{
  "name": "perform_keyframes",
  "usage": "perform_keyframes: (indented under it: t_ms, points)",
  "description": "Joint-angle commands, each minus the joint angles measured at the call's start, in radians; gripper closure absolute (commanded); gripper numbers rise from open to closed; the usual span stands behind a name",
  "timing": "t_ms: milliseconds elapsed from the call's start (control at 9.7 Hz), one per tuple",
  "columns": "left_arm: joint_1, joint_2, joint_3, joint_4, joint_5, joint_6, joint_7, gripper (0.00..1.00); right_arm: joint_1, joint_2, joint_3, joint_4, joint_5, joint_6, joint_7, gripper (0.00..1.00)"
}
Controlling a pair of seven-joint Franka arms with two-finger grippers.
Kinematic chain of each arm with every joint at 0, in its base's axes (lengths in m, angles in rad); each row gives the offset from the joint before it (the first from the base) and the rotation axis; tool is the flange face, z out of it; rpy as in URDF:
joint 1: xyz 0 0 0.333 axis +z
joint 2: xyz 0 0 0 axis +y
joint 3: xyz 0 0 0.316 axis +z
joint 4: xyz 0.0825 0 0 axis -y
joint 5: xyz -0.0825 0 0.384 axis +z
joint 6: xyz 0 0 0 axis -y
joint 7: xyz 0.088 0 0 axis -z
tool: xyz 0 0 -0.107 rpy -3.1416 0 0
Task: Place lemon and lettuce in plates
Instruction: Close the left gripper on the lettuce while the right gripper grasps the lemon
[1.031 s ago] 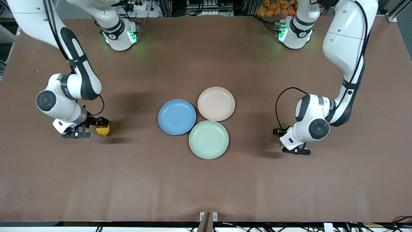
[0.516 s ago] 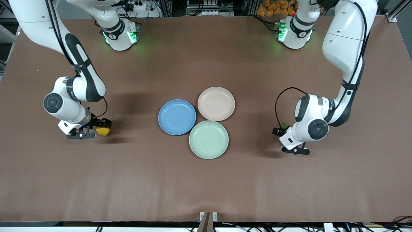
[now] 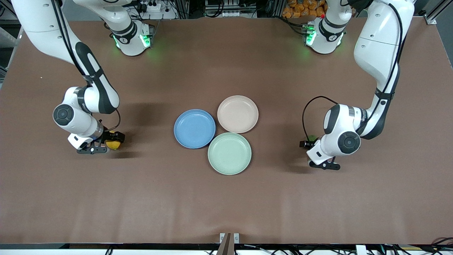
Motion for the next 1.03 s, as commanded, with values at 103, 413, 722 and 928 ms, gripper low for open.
perform_keyframes:
  t_ms: [103,413,722,928]
  points:
    - [-0.003,-0.003,0.003,-0.003,0.007,0.013,0.0,0.82,-0.003,0.014,0.008,-0.027,-0.001,0.058,0.008,0.0]
    - [-0.004,-0.016,0.003,-0.003,0.007,-0.001,-0.003,1.0,-0.001,0.019,0.008,-0.032,-0.001,0.076,0.011,0.03]
    - [0.008,-0.052,0.002,0.006,0.005,-0.045,-0.005,1.0,0.002,0.019,0.008,-0.03,-0.001,0.065,0.014,0.27]
    - [0.008,-0.097,0.002,0.006,0.005,-0.078,-0.017,1.0,0.006,0.019,0.008,-0.03,-0.001,0.063,0.015,0.37]
